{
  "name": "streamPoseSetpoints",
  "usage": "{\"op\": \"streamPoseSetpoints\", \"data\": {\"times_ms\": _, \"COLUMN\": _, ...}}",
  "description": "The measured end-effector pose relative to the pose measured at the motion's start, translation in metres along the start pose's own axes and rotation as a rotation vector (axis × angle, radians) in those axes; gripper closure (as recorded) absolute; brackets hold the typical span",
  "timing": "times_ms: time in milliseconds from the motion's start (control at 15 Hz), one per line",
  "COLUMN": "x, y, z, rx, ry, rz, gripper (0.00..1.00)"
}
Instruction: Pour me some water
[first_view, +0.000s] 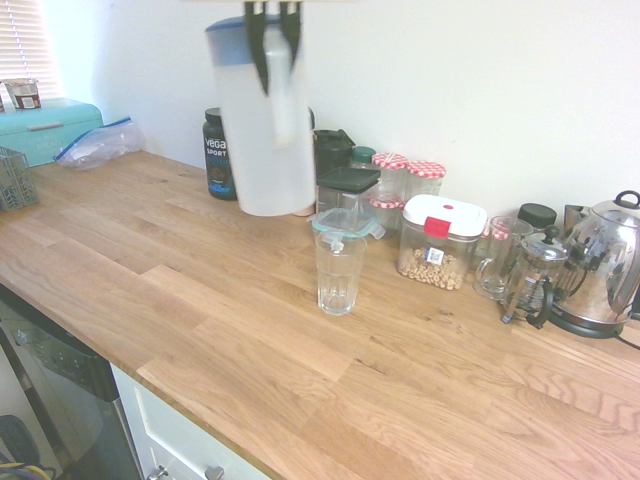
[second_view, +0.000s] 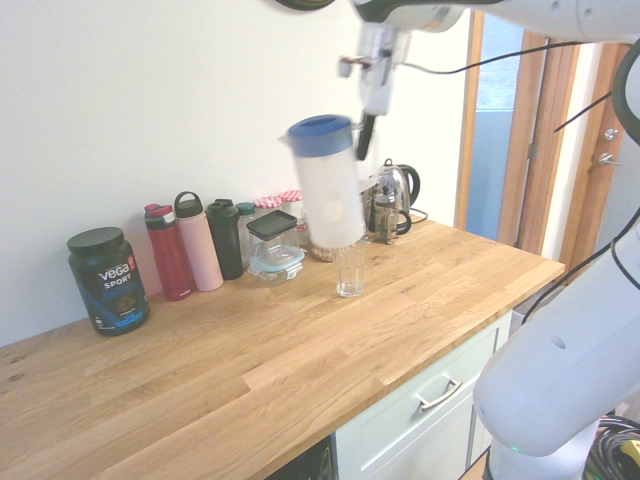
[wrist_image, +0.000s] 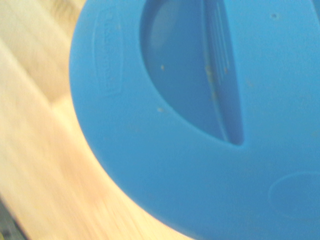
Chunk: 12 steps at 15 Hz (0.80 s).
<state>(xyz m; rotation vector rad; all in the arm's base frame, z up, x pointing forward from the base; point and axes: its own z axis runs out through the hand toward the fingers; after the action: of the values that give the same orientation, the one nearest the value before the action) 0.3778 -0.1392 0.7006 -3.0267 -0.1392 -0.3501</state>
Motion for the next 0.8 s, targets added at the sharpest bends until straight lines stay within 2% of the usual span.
{"op": "streamPoseSetpoints", "data": {"times_ms": 133, "x": -0.010, "y": 0.050, "z": -0.005, "rx": -0.015, "ry": -0.017, "rz": -0.013, "gripper": 1.00}}
{"op": "streamPoseSetpoints", "data": {"times_ms": 400, "x": -0.006, "y": 0.115, "z": 0.012, "rx": -0.070, "ry": -0.095, "rz": -0.020, "gripper": 1.00}}
{"op": "streamPoseSetpoints", "data": {"times_ms": 533, "x": 0.002, "y": 0.132, "z": 0.030, "rx": -0.097, "ry": -0.134, "rz": -0.022, "gripper": 1.00}}
{"op": "streamPoseSetpoints", "data": {"times_ms": 800, "x": 0.021, "y": 0.131, "z": 0.069, "rx": -0.169, "ry": -0.202, "rz": -0.068, "gripper": 1.00}}
